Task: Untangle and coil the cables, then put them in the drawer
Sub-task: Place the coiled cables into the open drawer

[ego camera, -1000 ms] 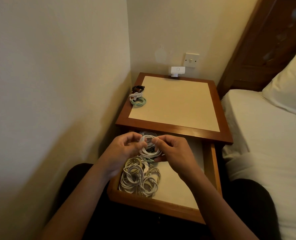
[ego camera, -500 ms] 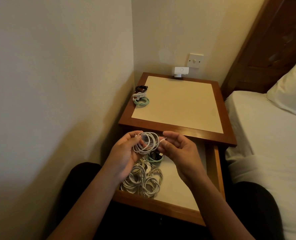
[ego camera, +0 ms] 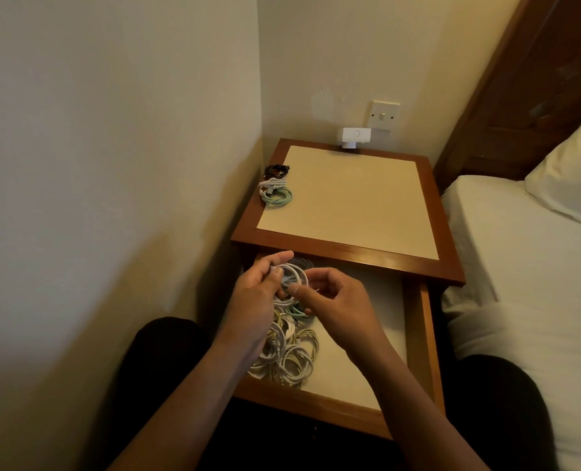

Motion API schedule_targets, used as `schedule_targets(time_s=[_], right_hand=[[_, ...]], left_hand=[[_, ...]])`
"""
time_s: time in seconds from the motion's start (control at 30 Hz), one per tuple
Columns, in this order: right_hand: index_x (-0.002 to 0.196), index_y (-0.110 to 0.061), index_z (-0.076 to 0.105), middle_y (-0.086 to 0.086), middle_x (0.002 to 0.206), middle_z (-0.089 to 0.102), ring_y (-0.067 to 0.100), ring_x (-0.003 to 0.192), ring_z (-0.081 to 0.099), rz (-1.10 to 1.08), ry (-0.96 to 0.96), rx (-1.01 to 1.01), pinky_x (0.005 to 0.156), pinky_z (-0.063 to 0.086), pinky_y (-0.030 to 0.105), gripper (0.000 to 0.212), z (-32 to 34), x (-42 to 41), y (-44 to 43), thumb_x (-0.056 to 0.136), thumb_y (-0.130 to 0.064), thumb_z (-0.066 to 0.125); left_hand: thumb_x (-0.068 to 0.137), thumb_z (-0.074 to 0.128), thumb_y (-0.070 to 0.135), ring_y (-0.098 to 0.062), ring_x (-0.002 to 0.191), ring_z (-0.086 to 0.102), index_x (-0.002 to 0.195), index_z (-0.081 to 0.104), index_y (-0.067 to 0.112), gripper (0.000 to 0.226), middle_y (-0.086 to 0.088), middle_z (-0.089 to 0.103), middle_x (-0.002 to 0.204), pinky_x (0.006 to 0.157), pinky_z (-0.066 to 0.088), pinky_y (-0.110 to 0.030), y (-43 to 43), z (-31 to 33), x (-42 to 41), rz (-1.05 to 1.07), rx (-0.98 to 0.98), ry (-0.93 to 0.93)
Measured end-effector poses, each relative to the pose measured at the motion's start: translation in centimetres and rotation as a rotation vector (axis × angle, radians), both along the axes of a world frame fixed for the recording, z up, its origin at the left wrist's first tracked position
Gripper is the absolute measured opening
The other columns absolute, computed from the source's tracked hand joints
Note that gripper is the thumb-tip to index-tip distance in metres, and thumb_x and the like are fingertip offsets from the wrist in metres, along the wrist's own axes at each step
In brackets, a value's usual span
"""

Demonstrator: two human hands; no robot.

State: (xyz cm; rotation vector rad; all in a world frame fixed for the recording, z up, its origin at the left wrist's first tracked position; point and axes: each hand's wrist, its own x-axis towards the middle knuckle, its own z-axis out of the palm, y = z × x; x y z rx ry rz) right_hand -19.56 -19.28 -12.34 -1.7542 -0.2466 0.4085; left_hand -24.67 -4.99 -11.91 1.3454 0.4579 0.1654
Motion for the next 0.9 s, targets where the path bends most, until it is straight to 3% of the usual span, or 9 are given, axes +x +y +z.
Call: schedule_targets(time_s=[0.07,0.13,0.2,0.27,0.37,0.47,0.63,0.77,0.9], right_hand=[[0.101,-0.021,0.074,0.001,0.09,0.078,0.014,0.083,0.074,0.017,0.0,-0.027,0.072,0.063,0.031,0.013,-0.1,0.1,-0.1,0.09,-0.026,0.078],[0.099,-0.015,0.075,0.006,0.086,0.077,0.015,0.076,0.072,0.013,0.057,0.014,0.069,0.059,0.027,0.008,-0.2,0.2,-0.4,0.091,-0.017,0.075],[0.1,-0.009,0.074,0.009,0.082,0.075,0.017,0.071,0.068,0.001,0.126,0.077,0.069,0.058,0.027,0.008,-0.2,0.3,-0.6,0.093,-0.009,0.071],[0.101,-0.005,0.072,0.008,0.077,0.072,0.017,0.069,0.066,-0.008,0.178,0.124,0.068,0.057,0.03,0.009,-0.2,0.3,-0.7,0.093,-0.006,0.069],[0.102,-0.006,0.07,0.006,0.078,0.072,0.015,0.068,0.065,-0.011,0.177,0.108,0.067,0.057,0.029,0.009,-0.3,0.3,-0.6,0.094,-0.007,0.067],[0.104,-0.005,0.067,0.01,0.083,0.073,0.013,0.066,0.064,0.001,0.184,0.151,0.063,0.054,0.027,0.011,-0.1,0.0,-0.4,0.093,-0.007,0.068],[0.105,-0.007,0.066,0.005,0.08,0.071,0.015,0.067,0.061,-0.052,0.142,0.21,0.063,0.053,0.029,0.013,0.0,0.0,-0.7,0.092,-0.006,0.068],[0.113,-0.008,0.068,0.005,0.083,0.071,0.013,0.066,0.058,-0.091,0.205,0.304,0.06,0.051,0.025,0.023,0.4,0.3,-0.9,0.091,-0.001,0.068],[0.115,-0.009,0.071,0.008,0.088,0.072,0.017,0.071,0.061,-0.106,0.252,0.407,0.066,0.056,0.027,0.024,0.9,0.3,-0.9,0.093,-0.001,0.066]], left_hand=[[0.108,0.046,0.017,-0.033,0.098,0.066,0.13,0.067,0.027,0.032,-0.016,0.069,0.104,0.101,0.052,-0.045,0.3,-0.1,0.0,-0.013,-0.068,-0.03],[0.105,0.05,0.013,-0.021,0.081,0.061,0.137,0.06,0.017,0.034,-0.009,0.065,0.088,0.09,0.052,-0.037,0.6,0.0,-0.1,-0.018,-0.246,-0.068],[0.102,0.054,0.013,-0.017,0.078,0.063,0.136,0.057,0.01,0.034,-0.008,0.066,0.089,0.083,0.053,-0.034,0.9,0.1,-0.1,-0.005,-0.414,-0.055],[0.102,0.056,0.016,-0.019,0.08,0.067,0.135,0.056,0.005,0.035,-0.011,0.069,0.091,0.089,0.053,-0.04,1.0,-0.2,-0.1,0.014,-0.496,0.0],[0.105,0.051,0.021,-0.02,0.077,0.066,0.131,0.054,-0.001,0.033,-0.009,0.067,0.086,0.093,0.05,-0.046,0.9,-0.3,-0.2,0.013,-0.5,0.028],[0.108,0.045,0.02,-0.02,0.069,0.06,0.118,0.054,0.006,0.02,-0.007,0.062,0.078,0.09,0.049,-0.048,0.5,0.0,-0.2,0.008,-0.486,0.0],[0.107,0.05,0.018,-0.028,0.091,0.076,0.112,0.059,0.01,0.013,-0.011,0.076,0.102,0.081,0.062,-0.044,0.5,0.1,-0.1,0.2,0.001,-0.044],[0.108,0.047,0.013,-0.027,0.093,0.075,0.107,0.059,0.008,0.013,-0.014,0.076,0.102,0.084,0.062,-0.045,0.8,0.7,-0.2,0.248,-0.098,-0.095],[0.108,0.046,0.01,-0.027,0.089,0.075,0.109,0.058,0.007,0.013,-0.015,0.076,0.096,0.081,0.063,-0.043,0.9,0.7,-0.2,0.26,-0.323,-0.139]])
